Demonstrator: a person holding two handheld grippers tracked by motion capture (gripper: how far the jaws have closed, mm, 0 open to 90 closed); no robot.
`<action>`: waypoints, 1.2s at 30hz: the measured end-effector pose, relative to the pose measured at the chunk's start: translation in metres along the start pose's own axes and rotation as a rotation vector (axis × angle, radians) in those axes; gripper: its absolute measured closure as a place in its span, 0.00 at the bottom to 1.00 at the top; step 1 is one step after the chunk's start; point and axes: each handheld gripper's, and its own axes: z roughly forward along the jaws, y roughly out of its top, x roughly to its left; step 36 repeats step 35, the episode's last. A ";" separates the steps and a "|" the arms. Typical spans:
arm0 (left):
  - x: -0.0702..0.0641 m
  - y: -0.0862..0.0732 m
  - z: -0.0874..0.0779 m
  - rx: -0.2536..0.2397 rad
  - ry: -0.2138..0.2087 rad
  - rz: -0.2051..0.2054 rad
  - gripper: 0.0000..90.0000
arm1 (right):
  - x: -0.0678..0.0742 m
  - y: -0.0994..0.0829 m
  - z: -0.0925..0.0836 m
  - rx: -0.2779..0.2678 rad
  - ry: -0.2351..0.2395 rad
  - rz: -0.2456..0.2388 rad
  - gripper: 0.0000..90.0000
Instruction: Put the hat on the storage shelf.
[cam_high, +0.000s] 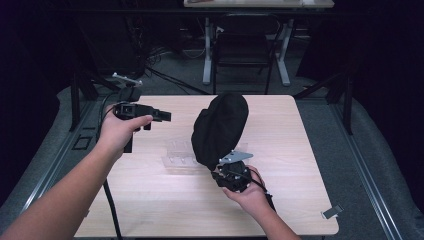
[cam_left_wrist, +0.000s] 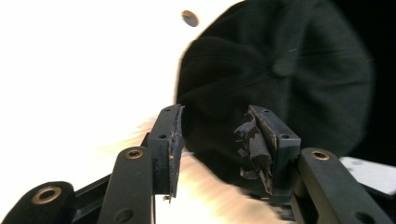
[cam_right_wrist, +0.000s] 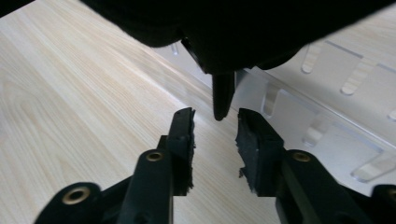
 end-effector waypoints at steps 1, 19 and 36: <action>0.000 0.000 0.000 0.000 0.000 0.000 0.61 | 0.000 0.000 0.000 0.000 0.000 0.000 0.73; 0.043 -0.033 0.003 -0.028 0.188 0.090 0.49 | -0.013 -0.021 -0.015 -0.007 -0.028 -0.028 0.56; 0.066 -0.073 0.010 -0.018 0.243 0.138 0.50 | -0.026 -0.052 -0.026 -0.024 -0.083 -0.002 0.53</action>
